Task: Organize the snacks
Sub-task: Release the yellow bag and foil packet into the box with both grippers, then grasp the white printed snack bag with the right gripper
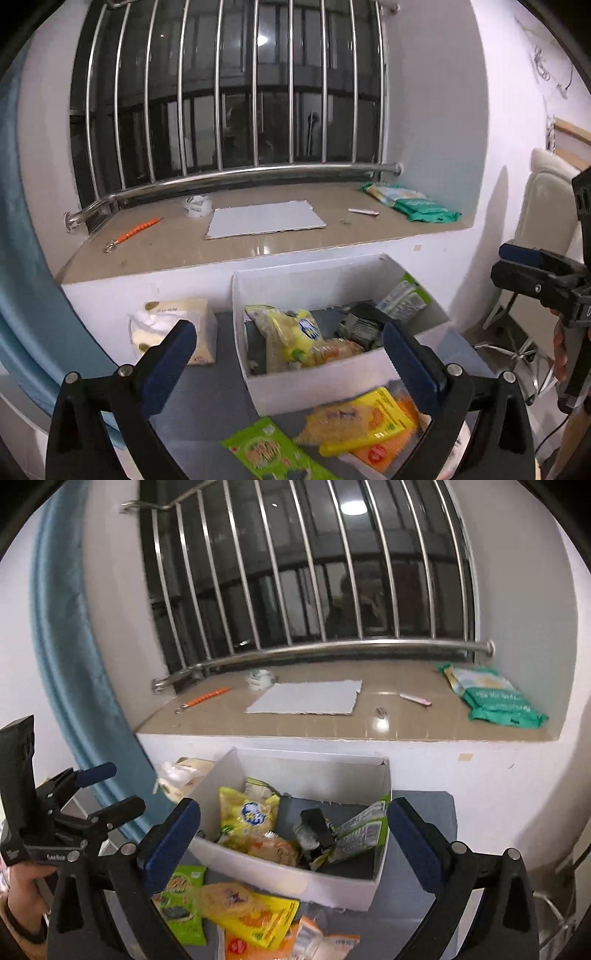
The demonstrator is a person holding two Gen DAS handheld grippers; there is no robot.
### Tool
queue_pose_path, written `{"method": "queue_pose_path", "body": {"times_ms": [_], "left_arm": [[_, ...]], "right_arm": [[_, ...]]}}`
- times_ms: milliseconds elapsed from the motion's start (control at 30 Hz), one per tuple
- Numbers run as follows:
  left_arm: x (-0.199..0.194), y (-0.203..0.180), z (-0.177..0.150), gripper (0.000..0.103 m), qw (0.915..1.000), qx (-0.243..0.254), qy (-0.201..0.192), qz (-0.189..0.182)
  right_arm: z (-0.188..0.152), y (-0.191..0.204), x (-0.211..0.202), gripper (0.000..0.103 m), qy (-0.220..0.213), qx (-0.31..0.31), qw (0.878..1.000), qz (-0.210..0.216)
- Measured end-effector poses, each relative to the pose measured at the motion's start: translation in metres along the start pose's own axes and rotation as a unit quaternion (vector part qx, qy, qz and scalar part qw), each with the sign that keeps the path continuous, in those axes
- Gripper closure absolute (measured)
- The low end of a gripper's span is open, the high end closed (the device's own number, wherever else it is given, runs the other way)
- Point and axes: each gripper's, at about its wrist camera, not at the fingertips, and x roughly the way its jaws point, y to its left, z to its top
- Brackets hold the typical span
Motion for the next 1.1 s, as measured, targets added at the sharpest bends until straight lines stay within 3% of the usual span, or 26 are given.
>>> {"method": "queue_pose_path", "body": {"times_ms": [333,633,767,833,1100], "left_arm": [[-0.08,-0.013,-0.058,0.0,0.9991,-0.02,-0.033,-0.016],[-0.128,-0.026,-0.128,0.0,0.998,-0.049,-0.026,-0.031],[-0.138,-0.032,-0.149,0.0,0.9979,-0.049,-0.025,-0.034],[-0.138,-0.032,-0.153,0.0,0.998,-0.05,-0.018,-0.034],[-0.147,-0.023,-0.163,0.0,0.9978,-0.057,-0.017,-0.028]], "right_arm": [[-0.066,0.018,-0.075,0.0,-0.017,-0.023,0.999,-0.013],[-0.142,0.017,-0.107,0.0,0.006,0.039,0.999,-0.012],[-0.175,0.015,-0.101,0.0,0.029,0.072,0.997,-0.017],[-0.186,0.016,-0.088,0.0,0.062,0.072,0.995,-0.02],[-0.193,0.012,-0.062,0.0,0.09,0.081,0.993,-0.007]]}}
